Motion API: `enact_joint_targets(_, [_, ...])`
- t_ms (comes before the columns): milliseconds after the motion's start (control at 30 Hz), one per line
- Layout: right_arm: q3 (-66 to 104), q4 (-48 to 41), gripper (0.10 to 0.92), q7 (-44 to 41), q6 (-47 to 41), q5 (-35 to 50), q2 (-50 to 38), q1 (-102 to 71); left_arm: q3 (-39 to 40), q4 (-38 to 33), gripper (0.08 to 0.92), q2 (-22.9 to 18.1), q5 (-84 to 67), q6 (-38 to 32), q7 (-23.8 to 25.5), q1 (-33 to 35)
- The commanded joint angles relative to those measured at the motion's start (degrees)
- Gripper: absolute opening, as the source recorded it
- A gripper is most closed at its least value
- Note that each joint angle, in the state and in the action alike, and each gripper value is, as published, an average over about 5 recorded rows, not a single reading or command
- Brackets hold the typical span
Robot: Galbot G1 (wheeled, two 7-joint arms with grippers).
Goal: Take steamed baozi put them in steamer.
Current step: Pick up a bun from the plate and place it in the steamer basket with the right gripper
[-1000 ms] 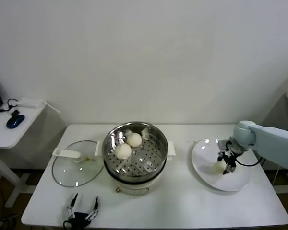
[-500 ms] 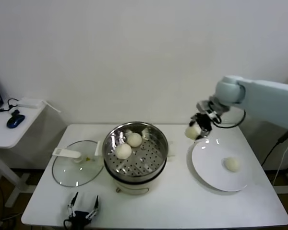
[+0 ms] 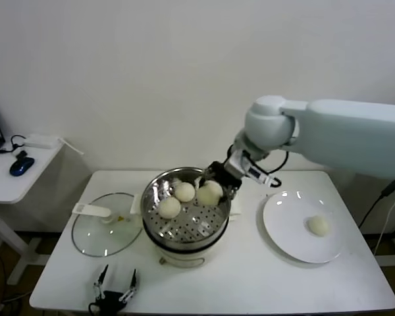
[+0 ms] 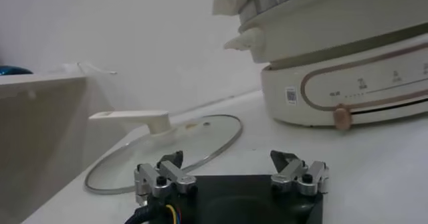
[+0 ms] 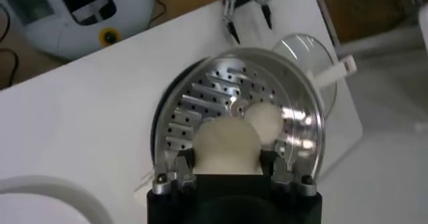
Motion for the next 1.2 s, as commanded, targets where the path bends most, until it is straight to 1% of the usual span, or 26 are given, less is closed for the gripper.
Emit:
enact_joint_targets(33, [-0.9, 0.2, 0.636, 6.2, 11.0, -13.7, 3.3, -8.1, -0.3, 0.0, 0.823, -0.2, 0.5, 0.1, -0.2, 0.0])
enact_joint_targets(167, [-0.4, -5.2, 0.636, 6.8, 14.0, -15.0, 5.3, -11.2, -0.5, 0.5, 0.823, -0.2, 0.5, 0.1, -0.3, -0.2])
enact_joint_targets(300, [-0.6, -9.4, 0.636, 7.0, 16.5, -13.9, 7.5, -13.5, -0.4, 0.8, 0.823, -0.3, 0.6, 0.0, -0.3, -0.3])
enact_joint_targets(900, [-0.3, -14.1, 0.644, 6.7, 17.0, -13.0, 13.6, -14.1, -0.5, 1.4, 0.823, -0.2, 0.2, -0.3, -0.2, -0.7])
enact_joint_targets(1000, [-0.5, -14.2, 0.657, 6.3, 17.3, -12.0, 13.8, -13.4, -0.5, 1.4, 0.823, -0.1, 0.2, -0.4, -0.2, -0.7])
enact_joint_targets(1200, [-0.5, -14.3, 0.734, 5.9, 17.6, -10.8, 14.0, -13.0, -0.5, 1.4, 0.823, -0.1, 0.3, -0.5, -0.1, -0.7])
